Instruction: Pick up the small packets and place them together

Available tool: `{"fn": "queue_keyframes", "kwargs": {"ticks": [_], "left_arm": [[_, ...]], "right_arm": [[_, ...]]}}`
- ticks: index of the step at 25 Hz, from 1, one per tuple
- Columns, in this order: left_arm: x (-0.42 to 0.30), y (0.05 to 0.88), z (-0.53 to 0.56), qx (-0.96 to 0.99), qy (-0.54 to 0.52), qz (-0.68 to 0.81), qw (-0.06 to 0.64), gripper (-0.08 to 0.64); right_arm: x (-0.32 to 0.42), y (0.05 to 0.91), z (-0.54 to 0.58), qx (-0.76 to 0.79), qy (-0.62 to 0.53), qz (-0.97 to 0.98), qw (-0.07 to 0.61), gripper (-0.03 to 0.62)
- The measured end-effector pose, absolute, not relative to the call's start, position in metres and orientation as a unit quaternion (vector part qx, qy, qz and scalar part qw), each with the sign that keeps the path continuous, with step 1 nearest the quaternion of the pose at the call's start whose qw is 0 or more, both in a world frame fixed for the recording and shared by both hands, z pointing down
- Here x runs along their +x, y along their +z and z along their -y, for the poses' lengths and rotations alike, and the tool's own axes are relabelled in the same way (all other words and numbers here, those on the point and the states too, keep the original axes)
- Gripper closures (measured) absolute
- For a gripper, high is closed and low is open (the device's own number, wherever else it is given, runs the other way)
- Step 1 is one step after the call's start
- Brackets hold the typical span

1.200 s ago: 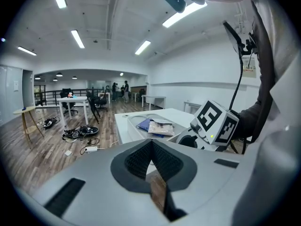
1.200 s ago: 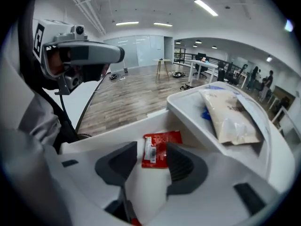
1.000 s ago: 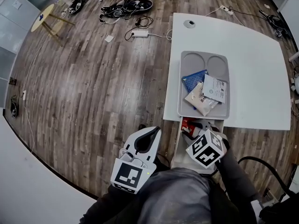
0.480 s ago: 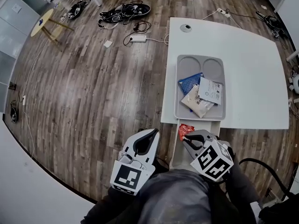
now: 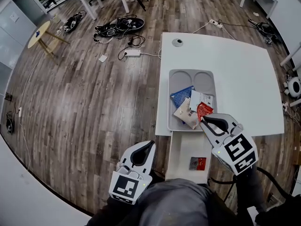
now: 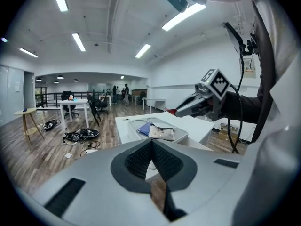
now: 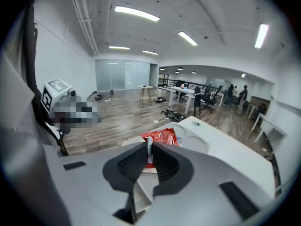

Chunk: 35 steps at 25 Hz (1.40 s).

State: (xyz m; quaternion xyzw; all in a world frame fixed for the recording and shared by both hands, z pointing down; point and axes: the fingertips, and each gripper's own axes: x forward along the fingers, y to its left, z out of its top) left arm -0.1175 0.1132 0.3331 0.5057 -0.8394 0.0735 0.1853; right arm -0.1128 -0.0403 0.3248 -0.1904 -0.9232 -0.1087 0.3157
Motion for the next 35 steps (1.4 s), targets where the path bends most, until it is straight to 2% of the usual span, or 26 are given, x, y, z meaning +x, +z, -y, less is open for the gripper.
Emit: {"fn": "queue_keyframes", "kwargs": {"ticks": [10, 13, 17, 21, 28, 35], "left_arm": [[-0.128, 0.341, -0.134, 0.480, 0.070, 0.851, 0.201, 0.572], [-0.132, 0.343, -0.137, 0.477, 0.069, 0.852, 0.203, 0.572], [-0.133, 0.342, -0.132, 0.484, 0.070, 0.848, 0.202, 0.572], [-0.130, 0.340, -0.127, 0.489, 0.070, 0.845, 0.206, 0.572], [-0.126, 0.332, -0.122, 0.495, 0.073, 0.842, 0.201, 0.572], [-0.115, 0.339, -0.116, 0.504, 0.069, 0.837, 0.200, 0.572]], "right_arm": [[-0.165, 0.370, 0.069, -0.171, -0.132, 0.906, 0.363, 0.551], [-0.167, 0.373, 0.061, -0.189, -0.128, 0.902, 0.366, 0.488], [-0.164, 0.371, 0.055, -0.207, -0.126, 0.897, 0.369, 0.446], [-0.153, 0.363, 0.047, -0.231, -0.126, 0.894, 0.362, 0.385], [-0.117, 0.334, 0.024, -0.280, -0.143, 0.891, 0.327, 0.385], [-0.050, 0.384, -0.024, -0.384, -0.141, 0.829, 0.383, 0.385]]}}
